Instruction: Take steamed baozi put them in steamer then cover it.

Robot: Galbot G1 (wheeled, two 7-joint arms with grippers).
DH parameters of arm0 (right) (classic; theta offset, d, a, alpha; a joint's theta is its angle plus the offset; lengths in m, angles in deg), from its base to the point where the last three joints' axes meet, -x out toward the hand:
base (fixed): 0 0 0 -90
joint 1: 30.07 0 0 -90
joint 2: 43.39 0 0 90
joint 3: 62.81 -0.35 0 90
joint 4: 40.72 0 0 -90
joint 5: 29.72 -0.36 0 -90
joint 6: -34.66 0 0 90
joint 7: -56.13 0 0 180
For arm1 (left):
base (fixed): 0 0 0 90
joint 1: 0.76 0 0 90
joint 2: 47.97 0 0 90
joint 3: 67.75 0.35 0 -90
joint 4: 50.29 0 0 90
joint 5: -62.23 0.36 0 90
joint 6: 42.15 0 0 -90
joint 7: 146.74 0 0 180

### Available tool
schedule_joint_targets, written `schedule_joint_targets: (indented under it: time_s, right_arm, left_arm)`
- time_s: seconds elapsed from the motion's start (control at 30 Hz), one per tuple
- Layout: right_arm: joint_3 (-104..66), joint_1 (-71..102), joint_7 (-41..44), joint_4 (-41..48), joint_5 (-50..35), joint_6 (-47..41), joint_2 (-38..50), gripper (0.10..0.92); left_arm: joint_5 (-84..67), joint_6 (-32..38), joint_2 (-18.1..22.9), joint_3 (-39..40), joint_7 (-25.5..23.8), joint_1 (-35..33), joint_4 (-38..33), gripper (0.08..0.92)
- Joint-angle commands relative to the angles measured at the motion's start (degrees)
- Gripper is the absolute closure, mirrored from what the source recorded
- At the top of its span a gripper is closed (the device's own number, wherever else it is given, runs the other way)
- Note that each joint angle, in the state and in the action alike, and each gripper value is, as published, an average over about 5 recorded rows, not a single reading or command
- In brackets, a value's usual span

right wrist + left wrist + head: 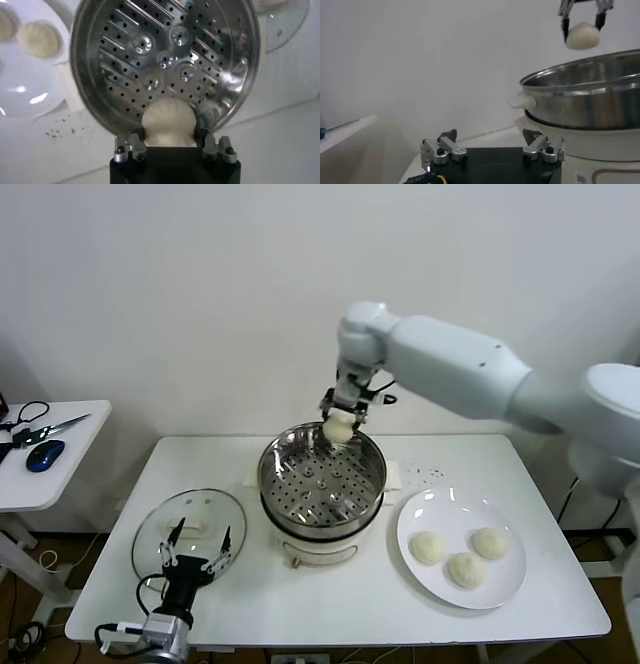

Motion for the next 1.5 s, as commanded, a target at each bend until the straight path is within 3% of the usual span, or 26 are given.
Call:
schedule_joint_targets:
  time_s: [0.03,0.23,0.53,0.77,0.9,1.13,1.27,1.4,1.5]
  right_arm:
    - [-1.9,6.0,-1.0,0.8,11.05,3.93,-4.25,0.372]
    - [-3.83,9.74,-1.5,5.99,13.46,4.07,-6.0,0.372]
    - [-4.17,10.96,-1.61,7.02,15.64,4.79,-6.08,0.36]
    - [-4.17,10.79,-2.27,6.18,14.34,3.97,-5.28,0.226]
    - [-4.17,9.2,-2.13,4.75,12.2,3.76,-4.0,0.204]
    - [-2.9,2.07,-0.85,0.16,1.37,3.45,1.92,0.202]
    - [0.73,-3.83,-2.24,-0.57,-9.02,2.88,7.52,0.203]
    - [9.39,-11.47,-6.41,-4.58,-23.28,-6.36,15.29,0.203]
    - [13.86,-15.04,-7.74,-8.78,-28.96,-17.09,21.26,0.203]
  left_arm:
    - [0.02,0.06,-0.03,-0.03,-0.01,-0.05,0.07,0.177]
    - [-0.03,0.18,0.0,-0.14,-0.1,-0.27,0.14,0.177]
    - [-0.07,0.21,0.07,-0.41,-0.28,-0.52,0.29,0.177]
    - [0.21,0.06,0.23,-0.25,-0.79,-0.8,0.11,0.177]
    - [0.34,0.03,0.22,-0.22,-0.68,-0.79,0.13,0.177]
    - [0.48,-0.2,0.0,-0.08,-0.58,-0.84,-0.14,0.177]
    - [0.66,-0.22,-0.1,0.18,-0.59,-0.81,-0.31,0.177]
    - [0.71,-0.31,-0.32,0.52,-0.66,-0.87,-0.6,0.177]
    - [0.79,-0.38,-0.47,0.64,-0.65,-0.98,-1.02,0.177]
